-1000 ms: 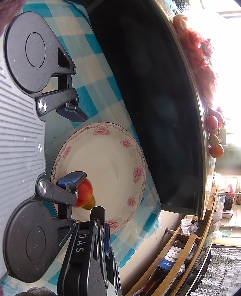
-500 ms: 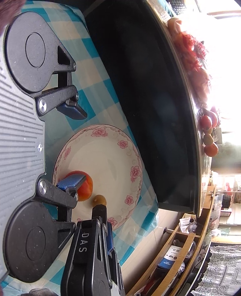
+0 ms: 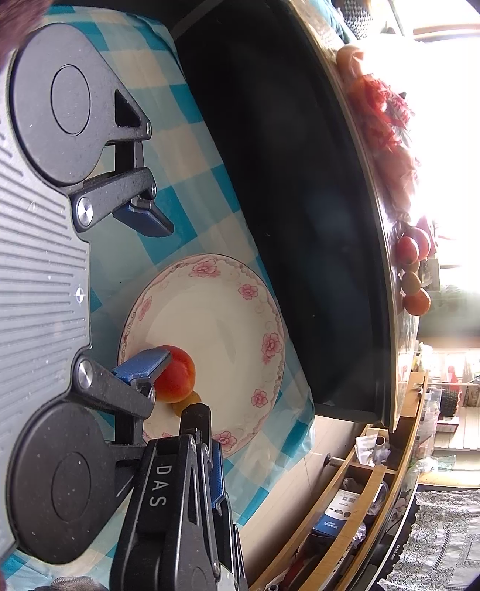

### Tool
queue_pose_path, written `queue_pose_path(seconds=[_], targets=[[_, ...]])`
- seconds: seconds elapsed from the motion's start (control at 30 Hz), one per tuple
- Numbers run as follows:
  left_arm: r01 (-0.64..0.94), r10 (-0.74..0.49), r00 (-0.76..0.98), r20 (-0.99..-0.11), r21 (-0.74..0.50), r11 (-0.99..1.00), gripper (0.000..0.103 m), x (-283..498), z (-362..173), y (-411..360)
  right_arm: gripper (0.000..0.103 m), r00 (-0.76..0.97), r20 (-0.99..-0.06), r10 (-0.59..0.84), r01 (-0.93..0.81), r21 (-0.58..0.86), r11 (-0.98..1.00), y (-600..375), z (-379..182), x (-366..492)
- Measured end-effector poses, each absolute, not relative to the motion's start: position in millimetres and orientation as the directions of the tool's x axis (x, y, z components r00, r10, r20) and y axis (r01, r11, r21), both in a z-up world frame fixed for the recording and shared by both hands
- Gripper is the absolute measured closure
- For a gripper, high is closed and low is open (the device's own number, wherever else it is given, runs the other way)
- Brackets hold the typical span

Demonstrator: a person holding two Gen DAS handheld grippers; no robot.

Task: Organize fruits
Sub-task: 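Lower the tan fruit into the bowl and open the right tool, then withdraw both open tools from the bowl toward the remaining fruits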

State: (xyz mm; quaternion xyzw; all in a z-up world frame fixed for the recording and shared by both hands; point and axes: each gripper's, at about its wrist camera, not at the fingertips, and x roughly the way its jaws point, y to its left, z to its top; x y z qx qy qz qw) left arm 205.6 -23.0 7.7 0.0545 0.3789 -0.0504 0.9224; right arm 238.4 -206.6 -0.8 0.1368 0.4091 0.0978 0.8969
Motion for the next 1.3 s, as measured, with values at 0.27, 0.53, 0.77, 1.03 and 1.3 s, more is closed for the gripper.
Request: queue_pose_path(seconds=[0.27, 0.53, 0.77, 1.03, 1.3], targets=[[0.126, -0.047, 0.706, -0.707, 0.06, 0.99, 0.028, 193.3, 9.8, -16.9, 0.072, 0.643, -0.703, 0.302, -0.085, 0.326, 0.941, -200.0, 4.5, 228.6], [0.132, -0.051, 0.704, -0.708, 0.061, 0.989, 0.027, 181.0, 12.6, -15.6, 0.072, 0.645, -0.697, 0.315, -0.102, 0.33, 0.938, -193.9, 9.4, 215.4], [0.149, -0.055, 0.689, -0.722, 0.066, 0.987, 0.027, 169.2, 8.0, -16.4, 0.072, 0.638, -0.71, 0.298, -0.088, 0.317, 0.944, -198.5, 7.4, 195.5], [0.163, -0.075, 0.685, -0.725, 0.052, 0.985, 0.027, 155.8, 8.2, -14.7, 0.072, 0.606, -0.741, 0.288, -0.061, 0.318, 0.946, -203.2, -1.8, 175.8], [0.131, -0.056, 0.674, -0.737, 0.044, 0.99, 0.026, 141.2, 7.6, -1.3, 0.072, 0.571, -0.755, 0.321, -0.107, 0.319, 0.942, -185.7, -6.4, 163.6]])
